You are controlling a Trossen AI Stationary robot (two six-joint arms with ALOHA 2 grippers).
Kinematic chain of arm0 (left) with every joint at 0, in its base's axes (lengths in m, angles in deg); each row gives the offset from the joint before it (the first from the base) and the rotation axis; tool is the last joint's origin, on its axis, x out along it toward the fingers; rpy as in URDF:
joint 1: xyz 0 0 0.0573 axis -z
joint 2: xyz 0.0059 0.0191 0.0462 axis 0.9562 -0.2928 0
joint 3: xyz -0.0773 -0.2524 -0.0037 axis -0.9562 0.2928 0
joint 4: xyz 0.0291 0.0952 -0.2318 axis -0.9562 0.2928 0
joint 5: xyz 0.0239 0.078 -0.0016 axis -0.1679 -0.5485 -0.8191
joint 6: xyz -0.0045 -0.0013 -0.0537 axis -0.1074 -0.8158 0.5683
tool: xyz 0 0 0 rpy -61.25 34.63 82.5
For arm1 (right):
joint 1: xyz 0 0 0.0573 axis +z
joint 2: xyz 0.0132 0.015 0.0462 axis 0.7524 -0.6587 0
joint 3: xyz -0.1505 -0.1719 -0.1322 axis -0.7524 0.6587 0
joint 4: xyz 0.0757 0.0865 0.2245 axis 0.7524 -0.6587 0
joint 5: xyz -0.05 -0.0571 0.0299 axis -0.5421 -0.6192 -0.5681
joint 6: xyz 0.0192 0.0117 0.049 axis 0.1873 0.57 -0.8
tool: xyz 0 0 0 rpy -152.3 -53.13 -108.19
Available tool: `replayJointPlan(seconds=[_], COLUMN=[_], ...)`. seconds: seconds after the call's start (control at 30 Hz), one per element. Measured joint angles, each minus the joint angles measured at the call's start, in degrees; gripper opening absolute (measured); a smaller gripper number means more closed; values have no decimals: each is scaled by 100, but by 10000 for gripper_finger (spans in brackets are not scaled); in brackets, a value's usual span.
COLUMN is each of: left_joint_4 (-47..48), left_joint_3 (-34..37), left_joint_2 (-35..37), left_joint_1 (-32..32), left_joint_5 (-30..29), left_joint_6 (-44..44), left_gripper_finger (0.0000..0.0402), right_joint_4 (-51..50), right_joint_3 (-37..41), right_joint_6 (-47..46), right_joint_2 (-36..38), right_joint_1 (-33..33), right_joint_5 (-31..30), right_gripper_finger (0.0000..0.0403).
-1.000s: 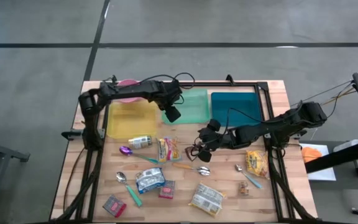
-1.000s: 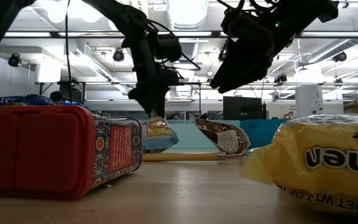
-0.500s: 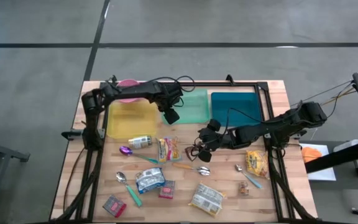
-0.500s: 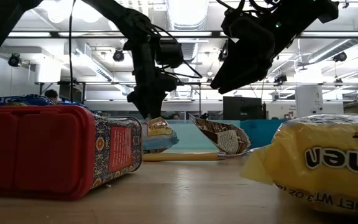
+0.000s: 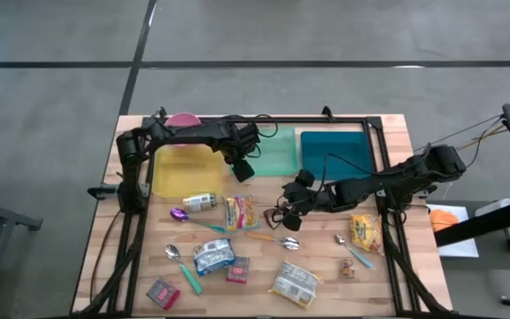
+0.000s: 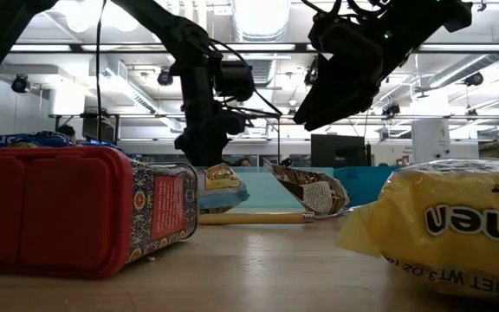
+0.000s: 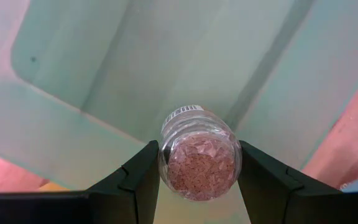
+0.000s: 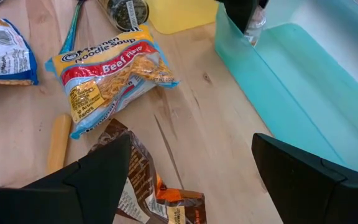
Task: Pick & Place Food Item
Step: Put the top brown seasoning bottle into the green bin, then put the top yellow noodle pack into the blue bin
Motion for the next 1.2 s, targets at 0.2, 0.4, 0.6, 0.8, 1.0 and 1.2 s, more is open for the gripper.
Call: replayJointPlan(seconds=[0.2,0.4,0.6,0.8,1.0,1.2], left_joint_4=[-96,-115,-126,-97,215,157], left_joint_3=[120,123,125,115,-113,-244], left_joint_2=[0,0,0,0,30,463], left_joint_1=[2,4,4,4,6,2], left_joint_5=[1,2,0,0,1,0], left_joint_6=[-64,-103,-98,-83,-76,-42], left_gripper_finger=[179,179,252,349,389,396], right_joint_4=[-3,-3,-3,-6,-6,-239], right_joint_3=[0,0,0,16,89,120], right_joint_6=[2,2,2,2,3,-131], right_joint_2=[0,0,0,0,0,0], right_joint_1=[0,0,0,0,0,0], right_joint_5=[0,0,0,0,0,1], right_gripper_finger=[330,330,330,330,330,330])
